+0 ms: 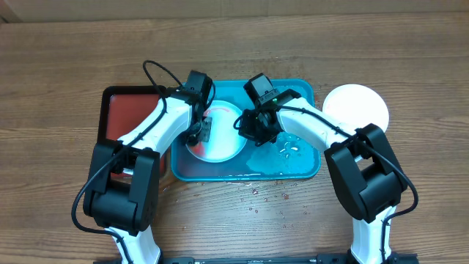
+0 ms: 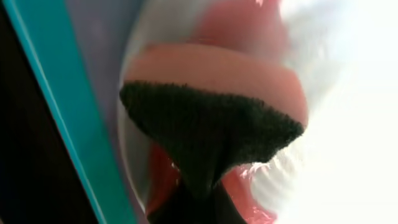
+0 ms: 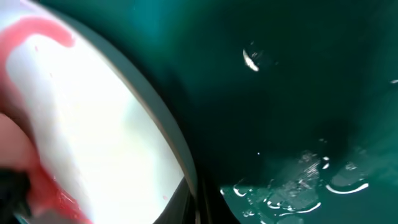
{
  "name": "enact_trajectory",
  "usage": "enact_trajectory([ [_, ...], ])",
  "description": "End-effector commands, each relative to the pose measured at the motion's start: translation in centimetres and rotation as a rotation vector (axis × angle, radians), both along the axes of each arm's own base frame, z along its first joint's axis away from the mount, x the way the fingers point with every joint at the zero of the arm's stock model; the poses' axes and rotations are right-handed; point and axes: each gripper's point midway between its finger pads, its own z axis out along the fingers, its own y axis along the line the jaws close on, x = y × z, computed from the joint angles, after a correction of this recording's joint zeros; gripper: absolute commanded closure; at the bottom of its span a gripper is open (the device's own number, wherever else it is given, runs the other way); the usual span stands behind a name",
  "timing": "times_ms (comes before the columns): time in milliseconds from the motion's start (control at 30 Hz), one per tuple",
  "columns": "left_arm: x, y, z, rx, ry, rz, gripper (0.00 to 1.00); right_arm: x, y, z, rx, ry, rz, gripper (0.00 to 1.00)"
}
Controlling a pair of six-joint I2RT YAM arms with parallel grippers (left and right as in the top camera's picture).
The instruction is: Clean dirty plates on tray and stack at the side
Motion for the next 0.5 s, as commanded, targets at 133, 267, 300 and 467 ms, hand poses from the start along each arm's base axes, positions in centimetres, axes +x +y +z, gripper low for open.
enact_trajectory([
  [133, -3.8, -7.2, 1.3, -0.439, 0.168, -0.186, 0.96, -1.1, -0.2, -1.2, -0.012, 0.040, 0.005, 0.96],
  [267, -2.0, -8.6, 1.8, -0.505, 0.087, -0.221, 0.96, -1.6, 0.5, -1.2, -0.012, 0.039, 0.025, 0.96],
  [300, -1.3, -8.8, 1.8, -0.510, 0.058, -0.229, 0.96, -1.7, 0.7, -1.2, -0.012, 0.039, 0.030, 0.96],
  [467, 2.1, -7.8, 1.6, -0.412, -0.087, -0.241, 0.96, -1.5, 1.0, -1.2, -0.005, 0.028, 0.033, 0.96],
])
